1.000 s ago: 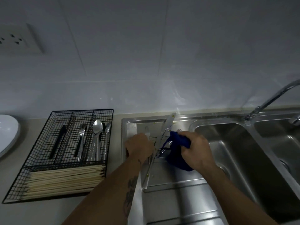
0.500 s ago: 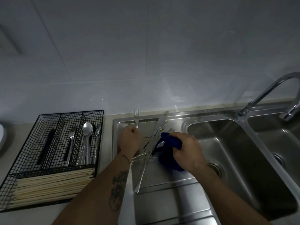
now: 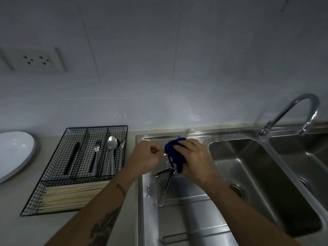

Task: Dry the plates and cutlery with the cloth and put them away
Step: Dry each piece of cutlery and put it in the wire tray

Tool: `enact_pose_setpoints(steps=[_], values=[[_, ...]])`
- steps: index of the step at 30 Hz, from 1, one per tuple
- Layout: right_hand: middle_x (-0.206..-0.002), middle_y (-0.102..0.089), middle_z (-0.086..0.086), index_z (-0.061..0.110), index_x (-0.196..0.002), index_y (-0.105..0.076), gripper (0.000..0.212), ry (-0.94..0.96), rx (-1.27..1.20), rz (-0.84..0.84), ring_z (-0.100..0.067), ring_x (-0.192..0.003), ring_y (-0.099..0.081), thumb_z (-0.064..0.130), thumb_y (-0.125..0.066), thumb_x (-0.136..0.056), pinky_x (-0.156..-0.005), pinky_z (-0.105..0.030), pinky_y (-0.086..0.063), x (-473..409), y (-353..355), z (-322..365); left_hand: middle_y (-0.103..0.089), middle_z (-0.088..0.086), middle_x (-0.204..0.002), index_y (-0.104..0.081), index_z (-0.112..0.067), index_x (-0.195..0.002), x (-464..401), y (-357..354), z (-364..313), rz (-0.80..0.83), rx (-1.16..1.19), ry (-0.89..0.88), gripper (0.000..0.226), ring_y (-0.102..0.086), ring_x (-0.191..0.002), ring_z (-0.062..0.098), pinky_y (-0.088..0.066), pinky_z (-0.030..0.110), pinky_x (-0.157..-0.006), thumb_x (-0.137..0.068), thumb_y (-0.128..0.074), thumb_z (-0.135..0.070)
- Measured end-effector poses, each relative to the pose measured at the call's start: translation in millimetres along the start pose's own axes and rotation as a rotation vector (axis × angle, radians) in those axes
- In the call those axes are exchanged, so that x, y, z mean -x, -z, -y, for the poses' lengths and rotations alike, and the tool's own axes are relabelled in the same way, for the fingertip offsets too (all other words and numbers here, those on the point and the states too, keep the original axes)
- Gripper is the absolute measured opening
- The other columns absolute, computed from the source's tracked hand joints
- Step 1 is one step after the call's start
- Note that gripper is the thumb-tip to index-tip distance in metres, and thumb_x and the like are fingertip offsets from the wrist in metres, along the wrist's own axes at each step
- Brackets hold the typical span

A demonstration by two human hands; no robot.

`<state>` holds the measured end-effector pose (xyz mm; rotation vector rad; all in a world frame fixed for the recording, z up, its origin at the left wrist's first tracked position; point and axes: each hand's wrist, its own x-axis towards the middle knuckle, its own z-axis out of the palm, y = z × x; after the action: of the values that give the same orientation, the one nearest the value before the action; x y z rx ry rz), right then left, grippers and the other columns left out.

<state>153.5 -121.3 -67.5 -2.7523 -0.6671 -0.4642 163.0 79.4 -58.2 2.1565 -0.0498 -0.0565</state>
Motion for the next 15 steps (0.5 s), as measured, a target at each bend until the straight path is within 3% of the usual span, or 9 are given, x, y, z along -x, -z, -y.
enact_pose_setpoints(steps=[4,9,12,15], values=[[-0.11,-0.069,0.001,0.019,-0.113,-0.07,0.052,-0.078,-0.001,-0.034,-0.026,-0.099,-0.054,0.014,-0.082,-0.063,-0.081,-0.046,-0.05,16.3,-0.5,3.5,-0.072,-0.009,-0.074,-0.071,-0.025,-0.069,30.8,16.5,7.6,0.006,-0.022,0.002,0.018,-0.066,-0.067,0.0,-0.052,0.016,-0.061,-0.085,-0.071,-0.014],[-0.114,-0.066,-0.001,0.017,-0.109,-0.072,0.05,0.029,0.046,-0.117,-0.027,-0.097,-0.055,0.019,-0.084,-0.061,-0.079,-0.04,-0.05,24.6,3.3,40.7,-0.071,-0.006,-0.075,-0.074,-0.019,-0.079,52.5,36.6,-4.7,-0.009,-0.039,-0.06,0.008,-0.064,-0.068,0.002,-0.051,0.014,-0.058,-0.084,-0.071,-0.013],[-0.101,-0.07,-0.005,0.014,-0.103,-0.074,0.053,-0.101,0.064,-0.139,-0.029,-0.086,-0.056,0.006,-0.082,-0.051,-0.073,-0.034,-0.052,25.1,5.8,36.5,-0.066,-0.011,-0.068,-0.07,-0.025,-0.076,65.7,49.4,-2.3,0.012,-0.096,-0.107,0.014,-0.06,-0.062,-0.004,-0.045,0.01,-0.055,-0.081,-0.073,-0.012],[-0.105,-0.069,-0.009,0.014,-0.112,-0.071,0.058,-0.217,0.006,-0.168,-0.033,-0.088,-0.054,0.001,-0.08,-0.056,-0.078,-0.038,-0.052,17.8,12.6,36.5,-0.066,-0.012,-0.075,-0.071,-0.026,-0.077,69.7,63.6,10.1,-0.008,-0.158,-0.127,0.014,-0.061,-0.068,0.001,-0.051,0.02,-0.062,-0.084,-0.07,-0.013]])
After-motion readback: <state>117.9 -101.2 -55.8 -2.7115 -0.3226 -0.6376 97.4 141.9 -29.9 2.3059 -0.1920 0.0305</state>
